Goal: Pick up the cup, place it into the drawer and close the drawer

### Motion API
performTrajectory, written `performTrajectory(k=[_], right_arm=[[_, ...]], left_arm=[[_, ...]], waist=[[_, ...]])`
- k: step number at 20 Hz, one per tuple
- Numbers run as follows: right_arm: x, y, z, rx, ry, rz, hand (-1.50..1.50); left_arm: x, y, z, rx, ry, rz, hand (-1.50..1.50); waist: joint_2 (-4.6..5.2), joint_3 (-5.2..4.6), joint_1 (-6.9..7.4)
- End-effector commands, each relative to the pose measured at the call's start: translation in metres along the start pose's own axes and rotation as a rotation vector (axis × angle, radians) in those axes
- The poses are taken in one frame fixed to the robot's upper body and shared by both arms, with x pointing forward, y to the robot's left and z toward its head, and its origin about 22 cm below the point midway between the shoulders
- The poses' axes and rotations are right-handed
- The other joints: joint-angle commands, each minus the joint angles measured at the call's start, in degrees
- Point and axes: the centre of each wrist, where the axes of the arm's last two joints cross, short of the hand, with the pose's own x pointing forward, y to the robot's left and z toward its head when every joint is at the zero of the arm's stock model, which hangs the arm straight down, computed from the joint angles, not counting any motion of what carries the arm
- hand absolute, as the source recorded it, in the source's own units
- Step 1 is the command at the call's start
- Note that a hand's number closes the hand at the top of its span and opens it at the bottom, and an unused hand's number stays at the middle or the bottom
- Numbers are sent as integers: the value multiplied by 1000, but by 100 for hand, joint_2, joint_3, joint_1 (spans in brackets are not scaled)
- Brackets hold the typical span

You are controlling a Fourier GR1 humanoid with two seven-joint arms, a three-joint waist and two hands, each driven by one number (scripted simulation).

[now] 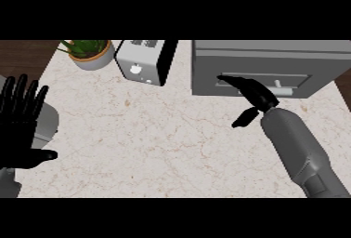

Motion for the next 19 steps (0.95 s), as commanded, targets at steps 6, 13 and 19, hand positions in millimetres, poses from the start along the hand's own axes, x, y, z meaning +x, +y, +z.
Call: performTrajectory(k=[6,13,19], right_arm=[[-21,-29,-5,27,74,-2,-150],[-24,-73,-5,-4,100,-36,-150],[-24,-64,-6,-17,86,-39,-150]], left_arm=[[-2,-4,-6,-16,-3,12,-150],[-4,-4,-9,-60,3,-1,-150],[-15,-14,-14,-50,7,1,-150]], waist=[[131,31,156],[235,36,342],[240,38,351]])
